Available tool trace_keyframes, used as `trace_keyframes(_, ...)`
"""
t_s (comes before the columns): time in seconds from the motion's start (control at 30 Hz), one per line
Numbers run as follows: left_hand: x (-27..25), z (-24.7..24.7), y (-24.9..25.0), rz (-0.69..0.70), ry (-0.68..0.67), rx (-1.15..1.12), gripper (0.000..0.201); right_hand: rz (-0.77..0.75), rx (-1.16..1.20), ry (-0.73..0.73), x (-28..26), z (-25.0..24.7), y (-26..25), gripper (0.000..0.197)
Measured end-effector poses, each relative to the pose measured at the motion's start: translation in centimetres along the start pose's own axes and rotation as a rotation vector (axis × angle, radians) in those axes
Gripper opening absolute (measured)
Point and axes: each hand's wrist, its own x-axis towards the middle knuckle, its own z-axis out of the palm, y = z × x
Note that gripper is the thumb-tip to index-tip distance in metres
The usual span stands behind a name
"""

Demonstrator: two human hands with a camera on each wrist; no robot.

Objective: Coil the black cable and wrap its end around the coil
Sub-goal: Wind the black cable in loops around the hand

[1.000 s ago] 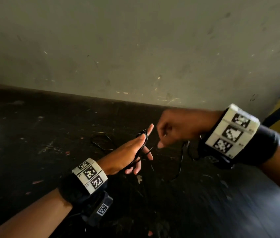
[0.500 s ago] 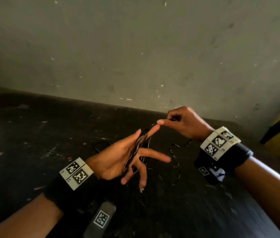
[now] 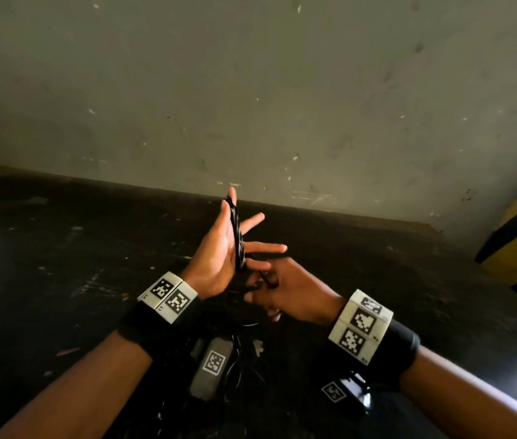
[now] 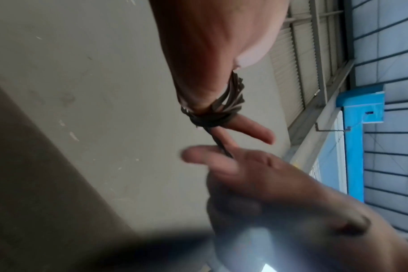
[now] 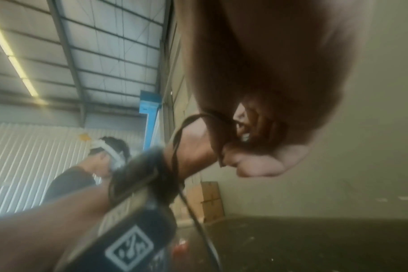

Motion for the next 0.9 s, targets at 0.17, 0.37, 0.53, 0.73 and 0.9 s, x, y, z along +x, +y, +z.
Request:
trace_keyframes(0.17, 0.3, -1.2, 1.9, 0.129, 0.082, -0.207, 0.047, 0.026, 0.196, 0.030, -1.3, -1.2, -0.6, 0.022)
trace_keyframes(0.37, 1.1, -0.3, 2.1, 0.242, 0.094, -0.175, 0.047, -0.091, -0.052, 0.064, -2.3, 1.8, -2.1, 0.032)
trace_keyframes(0.53, 0.7, -0.8, 0.8, 0.198, 0.105, 0.392, 0.055, -0.142, -0.407, 0.047, -2.7, 0.2, -3.7, 0.026)
trace_keyframes(0.73, -1.1, -2.6, -1.9, -0.038, -0.024, 0.830, 0.051, 0.074, -0.530, -0.301, -4.3, -3.0, -6.6, 0.027)
trace_keyframes(0.9, -3.1, -2.1, -2.8, -0.283, -0.215, 0.822, 0.053, -0.135, -0.879, -0.104, -3.3, -7.5, -8.1, 0.015)
